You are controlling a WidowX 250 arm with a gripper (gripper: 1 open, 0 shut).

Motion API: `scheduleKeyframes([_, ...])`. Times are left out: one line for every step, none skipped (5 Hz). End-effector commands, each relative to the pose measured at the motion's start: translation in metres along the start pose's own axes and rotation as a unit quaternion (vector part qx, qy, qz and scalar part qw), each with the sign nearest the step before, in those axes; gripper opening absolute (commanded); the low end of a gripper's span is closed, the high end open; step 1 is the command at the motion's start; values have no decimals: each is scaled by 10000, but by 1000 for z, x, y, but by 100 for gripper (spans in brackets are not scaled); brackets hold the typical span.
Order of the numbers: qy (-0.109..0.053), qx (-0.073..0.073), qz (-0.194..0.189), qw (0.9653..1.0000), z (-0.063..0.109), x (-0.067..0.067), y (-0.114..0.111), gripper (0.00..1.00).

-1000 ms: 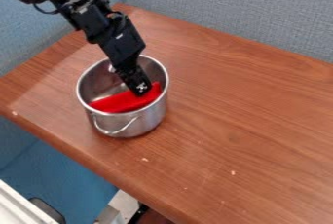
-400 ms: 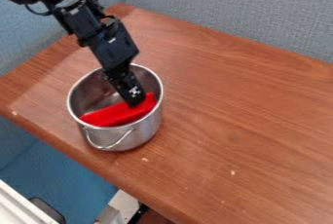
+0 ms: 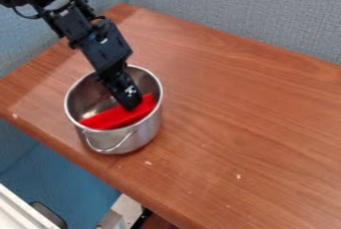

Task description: Put the red object in the metal pot

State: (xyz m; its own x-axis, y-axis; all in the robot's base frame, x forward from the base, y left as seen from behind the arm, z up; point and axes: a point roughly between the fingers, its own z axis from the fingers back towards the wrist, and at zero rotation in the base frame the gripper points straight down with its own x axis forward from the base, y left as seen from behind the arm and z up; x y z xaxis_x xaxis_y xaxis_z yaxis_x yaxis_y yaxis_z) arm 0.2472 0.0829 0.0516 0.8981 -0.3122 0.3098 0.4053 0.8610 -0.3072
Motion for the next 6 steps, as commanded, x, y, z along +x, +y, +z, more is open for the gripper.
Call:
scheduleKeyframes([-187,138,293,9993,4,4,8,0])
scheduleKeyframes([-125,30,204,9997,12,4,17,0])
scheduleKeyframes([-85,-32,91,9999,22,4,25,0])
scheduleKeyframes([24,-127,27,9999,27,4,26,100])
scheduleKeyframes([219,-232,-261,9992,19,3,20,100])
scheduleKeyframes([397,-311,-567,9971,12,2,15,100])
